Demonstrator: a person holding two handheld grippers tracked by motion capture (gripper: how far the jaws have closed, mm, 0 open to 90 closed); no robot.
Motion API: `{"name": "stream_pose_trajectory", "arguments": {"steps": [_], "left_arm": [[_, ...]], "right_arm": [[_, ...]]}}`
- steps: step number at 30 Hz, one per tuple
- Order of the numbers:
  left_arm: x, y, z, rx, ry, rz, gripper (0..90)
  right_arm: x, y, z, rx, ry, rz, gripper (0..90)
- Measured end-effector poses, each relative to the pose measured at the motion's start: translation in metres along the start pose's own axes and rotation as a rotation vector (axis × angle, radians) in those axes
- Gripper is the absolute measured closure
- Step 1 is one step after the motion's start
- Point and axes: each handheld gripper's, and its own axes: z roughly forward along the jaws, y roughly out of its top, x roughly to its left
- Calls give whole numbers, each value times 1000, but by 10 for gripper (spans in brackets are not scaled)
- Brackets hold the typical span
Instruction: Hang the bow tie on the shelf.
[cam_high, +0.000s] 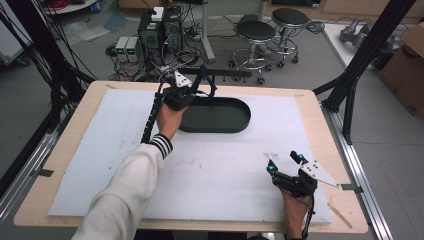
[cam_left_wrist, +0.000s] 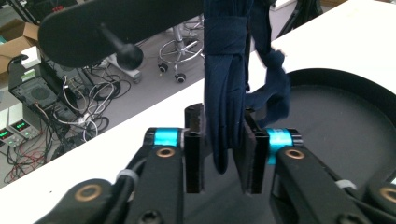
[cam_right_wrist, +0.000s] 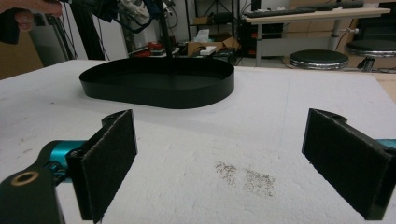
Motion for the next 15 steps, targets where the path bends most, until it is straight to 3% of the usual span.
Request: {"name": "stream_pose_trajectory", "arguments": {"steps": [3,9,11,12,15], "left_arm": [[1,-1,-1,-2,-7,12,693],[-3,-3,-8,-17,-3,48,510],[-3,-7,-11,-14,-24,46,489],[-3,-9,-12,-14,-37,44,423],[-3,-17,-20,-2,-82,63,356]], "right_arm": [[0,0,0,-1,2,-5,92],[0,0,0,1,1,-2,92],[0,0,0,1,1,0,92],[0,0,0,0,4,9,92],[-1,0,-1,-5,3,10,92]]}}
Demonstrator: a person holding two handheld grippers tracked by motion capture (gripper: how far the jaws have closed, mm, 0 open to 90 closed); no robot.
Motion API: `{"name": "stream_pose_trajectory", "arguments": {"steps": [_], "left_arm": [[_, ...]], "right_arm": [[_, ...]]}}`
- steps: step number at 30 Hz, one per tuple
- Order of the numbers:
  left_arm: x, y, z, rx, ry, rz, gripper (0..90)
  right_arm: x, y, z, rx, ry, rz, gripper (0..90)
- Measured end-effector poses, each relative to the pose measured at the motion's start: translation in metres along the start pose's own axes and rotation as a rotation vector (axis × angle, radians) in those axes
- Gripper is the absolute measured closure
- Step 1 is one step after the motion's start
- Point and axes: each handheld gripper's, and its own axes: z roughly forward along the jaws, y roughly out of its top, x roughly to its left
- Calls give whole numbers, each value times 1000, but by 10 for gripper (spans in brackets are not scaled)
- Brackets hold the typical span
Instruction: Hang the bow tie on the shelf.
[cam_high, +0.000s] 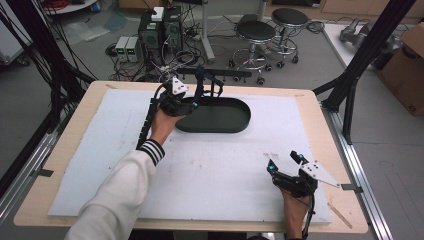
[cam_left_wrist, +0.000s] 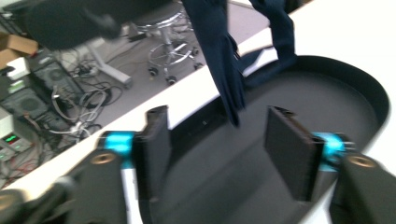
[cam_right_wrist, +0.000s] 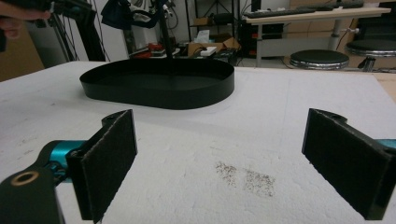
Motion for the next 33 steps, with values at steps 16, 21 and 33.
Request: {"name": "stream_pose_trajectory", "arguments": {"steps": [16,21,33], "left_arm": [[21,-91,-102,-252,-178,-76,189],[27,-134,-139,-314,-150,-112,183],[40,-218,-190,-454,-71,-207,171]], "right_arm": [[4,-1,-1,-14,-1,-48,92],[6,-1,-1,-20,-2,-63,92],[5,-1,-2,-23,-8,-52,92]]}}
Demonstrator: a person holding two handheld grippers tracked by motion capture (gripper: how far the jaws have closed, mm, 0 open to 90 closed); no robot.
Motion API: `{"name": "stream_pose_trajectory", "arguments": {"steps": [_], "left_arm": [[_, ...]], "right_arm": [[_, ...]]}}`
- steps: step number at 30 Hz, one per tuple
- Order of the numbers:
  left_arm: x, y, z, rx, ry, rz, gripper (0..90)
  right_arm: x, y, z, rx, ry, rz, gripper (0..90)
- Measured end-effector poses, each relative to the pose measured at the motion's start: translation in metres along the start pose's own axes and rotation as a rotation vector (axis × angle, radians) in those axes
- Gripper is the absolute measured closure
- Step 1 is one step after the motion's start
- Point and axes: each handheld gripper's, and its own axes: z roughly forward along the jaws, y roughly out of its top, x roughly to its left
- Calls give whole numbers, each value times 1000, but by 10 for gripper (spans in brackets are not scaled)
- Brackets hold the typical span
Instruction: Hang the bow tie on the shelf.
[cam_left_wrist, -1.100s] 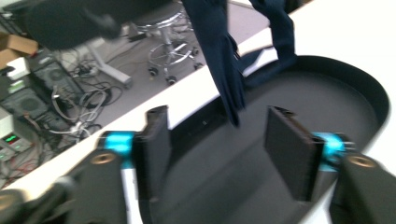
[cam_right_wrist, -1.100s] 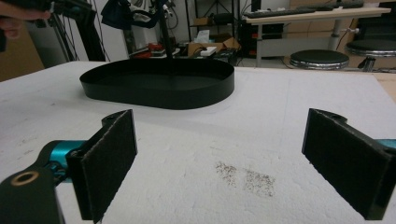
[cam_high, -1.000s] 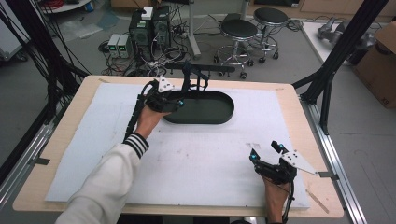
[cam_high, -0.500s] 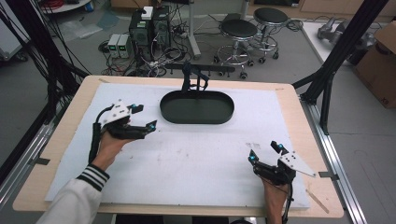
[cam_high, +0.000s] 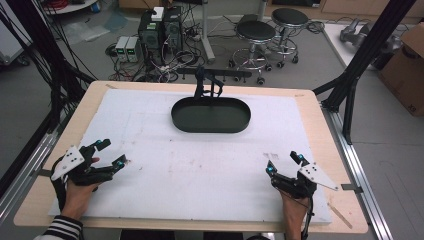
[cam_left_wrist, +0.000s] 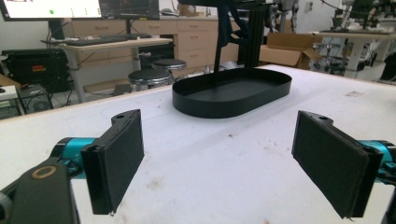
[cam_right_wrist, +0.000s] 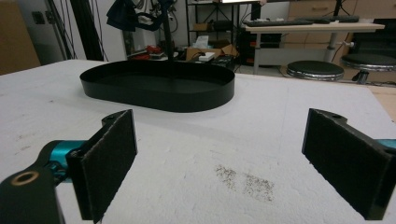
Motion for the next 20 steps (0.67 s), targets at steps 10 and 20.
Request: {"name": "stream_pose_trajectory", "arguments": {"steps": [10,20], "left_arm": [[0,-7,-5,-44,16,-13,175],[1,-7,-4,-43,20,-21,184]], "right_arm": [[1,0,0,2,-13,-18,92],[1,1,2,24,-17,-13,92]]}}
